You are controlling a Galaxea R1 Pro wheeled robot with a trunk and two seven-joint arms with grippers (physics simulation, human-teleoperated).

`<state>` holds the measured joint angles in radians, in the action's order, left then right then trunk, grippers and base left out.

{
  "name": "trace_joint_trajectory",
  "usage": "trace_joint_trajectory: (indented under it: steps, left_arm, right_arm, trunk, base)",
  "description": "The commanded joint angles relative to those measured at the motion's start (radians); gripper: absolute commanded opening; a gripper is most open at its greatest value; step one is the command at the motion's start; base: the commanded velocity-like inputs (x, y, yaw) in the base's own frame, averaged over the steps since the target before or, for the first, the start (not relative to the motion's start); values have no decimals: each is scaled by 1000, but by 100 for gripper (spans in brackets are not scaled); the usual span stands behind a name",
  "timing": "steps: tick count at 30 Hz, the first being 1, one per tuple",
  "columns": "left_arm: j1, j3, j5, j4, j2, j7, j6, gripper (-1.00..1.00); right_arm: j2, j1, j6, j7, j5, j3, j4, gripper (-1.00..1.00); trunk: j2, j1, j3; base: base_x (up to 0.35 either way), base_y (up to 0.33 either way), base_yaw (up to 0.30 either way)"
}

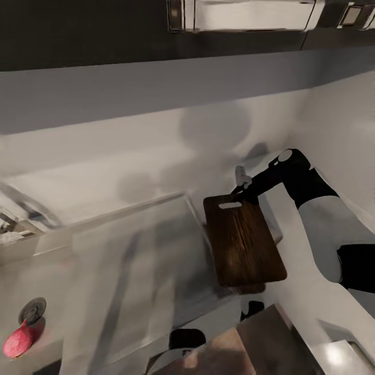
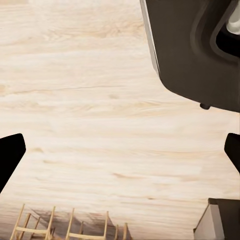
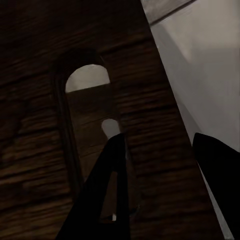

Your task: In the kitchen, take the Vidalia onion out of the sink, dice it on the chopping board with the paring knife, put the diced onion into the bowl on the countertop, then place both the paring knife and the chopping board into the sink.

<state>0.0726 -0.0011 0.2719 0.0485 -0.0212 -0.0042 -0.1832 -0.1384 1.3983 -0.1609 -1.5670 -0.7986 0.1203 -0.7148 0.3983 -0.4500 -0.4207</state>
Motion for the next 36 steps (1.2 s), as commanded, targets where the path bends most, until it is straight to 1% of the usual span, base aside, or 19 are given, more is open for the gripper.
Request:
trace_joint_trajectory:
  steps: [1,4,8,10,11,13,14,17,18,19,20,22,23,25,28,31,34,35,36]
  left_arm:
    - [-1,0,4,2,0,0,-5,100]
    - [-1,0,4,2,0,0,-5,100]
    - [-1,0,4,2,0,-1,-5,100]
    - [-1,0,5,2,0,-2,-5,100]
    - [-1,0,5,2,0,-2,-5,100]
    - [-1,0,6,3,0,-2,-5,100]
    - [-1,0,6,3,0,-2,-6,100]
    - [-1,0,6,5,0,-2,-7,100]
    - [-1,0,6,6,0,-2,-7,100]
    - [-1,0,6,6,0,-2,-7,100]
    - [-1,0,6,6,0,-2,-9,100]
    - [-1,0,6,9,0,-1,-28,100]
    - [-1,0,7,13,0,-1,-47,100]
    - [-1,0,7,20,0,-1,-78,100]
    - [-1,0,7,23,0,-1,-95,100]
    - [-1,0,7,24,-1,0,-101,100]
    - [-1,0,7,23,-2,0,-103,100]
    - [-1,0,7,22,-2,0,-103,100]
    - [-1,0,7,21,-3,0,-103,100]
  right_arm:
    - [-1,1,-28,-3,-1,3,-1,-100]
    - [-1,1,-116,2,1,-5,0,-100]
    - [0,1,-175,10,1,-36,0,-100]
    - [1,1,-213,26,0,-48,-1,-100]
    - [2,1,-269,57,-1,-53,-4,-100]
    - [2,1,-337,103,-2,-56,-8,-100]
    - [2,1,-362,129,-2,-56,-8,-100]
    - [5,1,-412,236,3,-60,-9,-100]
    - [5,1,-427,269,7,-67,-8,-100]
    - [6,1,-454,312,20,-96,-7,-100]
    - [7,1,-463,326,26,-110,-7,-100]
    - [13,1,-490,381,48,-177,-5,-100]
    - [22,1,-497,413,55,-201,-4,-100]
    - [40,1,-504,467,63,-227,-1,-100]
    - [51,1,-507,506,68,-241,18,-100]
    - [59,1,-506,522,83,-250,31,-100]
    - [82,1,-508,529,139,-260,36,-100]
    - [94,1,-509,531,168,-263,38,-100]
    - [100,1,-509,532,179,-264,40,-100]
  trunk:
    - [2,0,-1]
    - [2,0,-1]
    - [2,0,-1]
    - [2,0,-1]
    - [2,0,-1]
    - [2,0,-1]
    - [2,0,-1]
    - [2,0,-1]
    - [2,0,-1]
    - [2,0,-1]
    - [2,0,-1]
    - [2,0,-1]
    - [2,0,-1]
    - [2,0,-1]
    - [2,0,-1]
    - [2,0,-1]
    - [2,0,-1]
    - [2,0,-1]
    - [2,0,-1]
  base:
    - [-301,107,0]
    - [-301,112,0]
    - [-301,134,0]
    - [-299,154,0]
    - [-287,176,0]
    - [-282,185,0]
    - [-279,190,0]
    - [-277,193,0]
    - [-276,194,0]
    - [-276,195,0]
    - [-276,195,0]
    - [-275,195,0]
    - [-249,176,0]
    - [-141,99,0]
    - [-48,34,0]
    - [-14,10,0]
    - [-4,3,0]
    - [-1,1,0]
    - [0,0,0]
